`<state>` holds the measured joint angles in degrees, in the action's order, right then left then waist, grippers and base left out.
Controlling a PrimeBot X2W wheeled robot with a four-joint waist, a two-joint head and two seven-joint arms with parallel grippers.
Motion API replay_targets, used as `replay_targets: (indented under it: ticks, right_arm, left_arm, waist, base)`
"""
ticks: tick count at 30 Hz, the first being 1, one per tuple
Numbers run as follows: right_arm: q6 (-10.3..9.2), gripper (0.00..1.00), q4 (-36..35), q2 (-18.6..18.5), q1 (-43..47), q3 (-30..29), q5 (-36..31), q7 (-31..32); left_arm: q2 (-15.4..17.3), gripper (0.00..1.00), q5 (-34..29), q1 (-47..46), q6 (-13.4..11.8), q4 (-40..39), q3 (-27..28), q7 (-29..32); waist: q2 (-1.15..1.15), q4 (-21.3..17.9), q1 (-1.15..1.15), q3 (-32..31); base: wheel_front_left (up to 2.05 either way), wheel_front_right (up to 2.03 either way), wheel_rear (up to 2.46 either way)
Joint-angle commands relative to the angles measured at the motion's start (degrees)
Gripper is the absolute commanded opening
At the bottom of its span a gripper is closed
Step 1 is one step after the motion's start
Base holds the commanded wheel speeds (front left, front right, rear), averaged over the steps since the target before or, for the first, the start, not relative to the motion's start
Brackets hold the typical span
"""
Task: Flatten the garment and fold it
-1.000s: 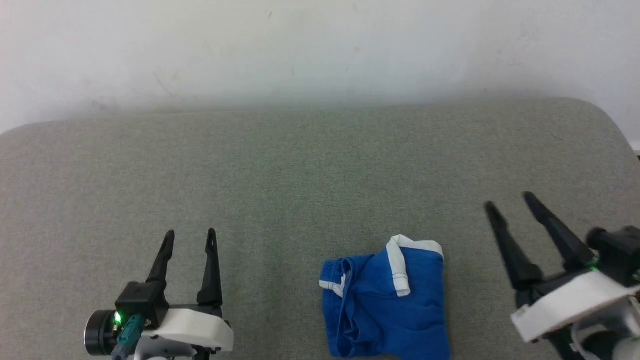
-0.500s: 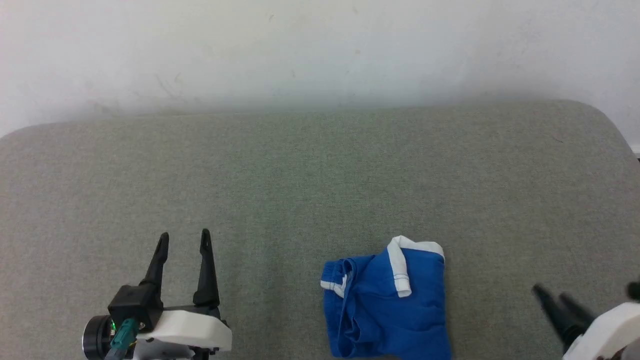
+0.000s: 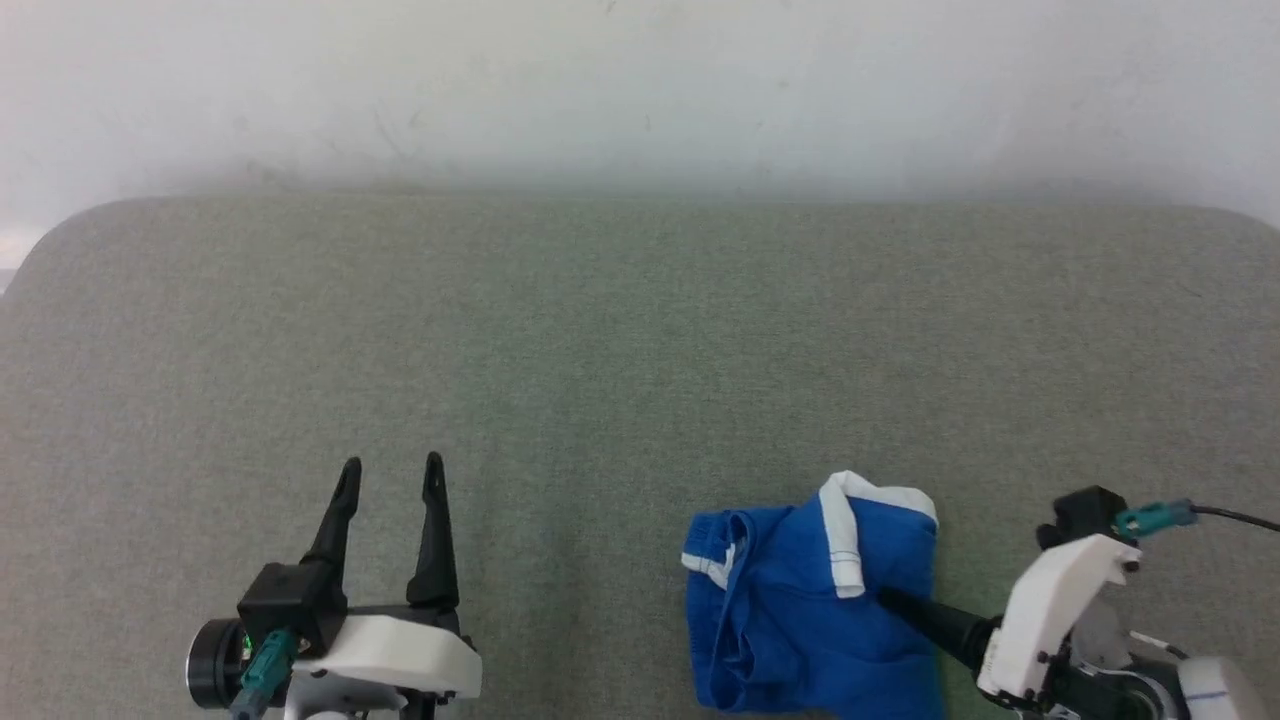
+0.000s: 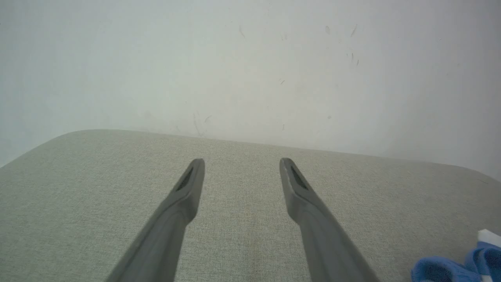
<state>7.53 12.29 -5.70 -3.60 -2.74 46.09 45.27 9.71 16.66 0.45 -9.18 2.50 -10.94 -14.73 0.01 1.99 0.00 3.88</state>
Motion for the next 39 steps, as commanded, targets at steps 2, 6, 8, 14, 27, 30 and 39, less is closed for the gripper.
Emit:
replay_targets:
  ticks: [2, 6, 8, 14, 27, 30, 39]
  right_arm:
    - [-0.04, 1.00, 2.34, -0.80, -1.79, 1.89, -2.45, -0.16]
    - [-0.04, 1.00, 7.30, -1.95, -3.17, 5.22, -8.45, -0.10]
    - [-0.04, 0.75, 9.59, -1.72, -3.68, 5.82, -9.95, 0.55]
    - [-0.04, 0.00, 10.10, -0.72, -5.20, 8.37, -9.63, 1.89]
    - [-0.04, 0.00, -14.09, -20.58, -11.51, 26.49, -17.77, 8.65]
    - [-0.04, 0.00, -16.99, -25.50, -13.23, 28.28, -18.10, 11.38]
    - [-0.04, 0.00, -10.68, -33.37, -17.33, 25.17, -17.81, 5.31]
  left_arm:
    - [-0.48, 1.00, -0.67, -1.15, 0.61, 0.23, 0.29, -0.27]
    - [-1.39, 1.00, -1.21, -1.28, 0.78, 0.46, 0.63, -0.27]
    - [-1.72, 1.00, -1.42, -1.24, 0.99, 0.65, 0.86, -0.27]
    - [-2.28, 1.00, -2.07, -0.58, 1.39, 1.18, 1.79, -0.27]
    - [-3.22, 1.00, -3.35, 0.07, 2.63, 0.00, 2.93, -0.27]
    - [-3.51, 1.00, -3.90, -0.55, 2.69, -0.71, 3.02, -0.27]
    - [-2.91, 1.00, -7.18, -6.92, 3.35, -2.28, 1.19, -0.15]
  waist:
    - [-0.01, 1.53, 0.00, 1.38]
    - [-0.01, 2.46, 0.00, 1.84]
    - [-0.01, 2.71, 0.00, 1.86]
    - [-0.01, 2.33, 0.00, 0.79]
    - [-0.01, -8.01, 0.00, 0.35]
    - [-0.01, -11.82, 0.00, 2.44]
    - [-0.01, -20.21, 0.00, 13.11]
  base:
    - [0.00, 0.00, 0.00]
    - [0.00, 0.00, 0.00]
    - [0.00, 0.00, 0.00]
    - [0.00, 0.00, 0.00]
    - [0.00, 0.00, 0.00]
    - [0.00, 0.00, 0.00]
    - [0.00, 0.00, 0.00]
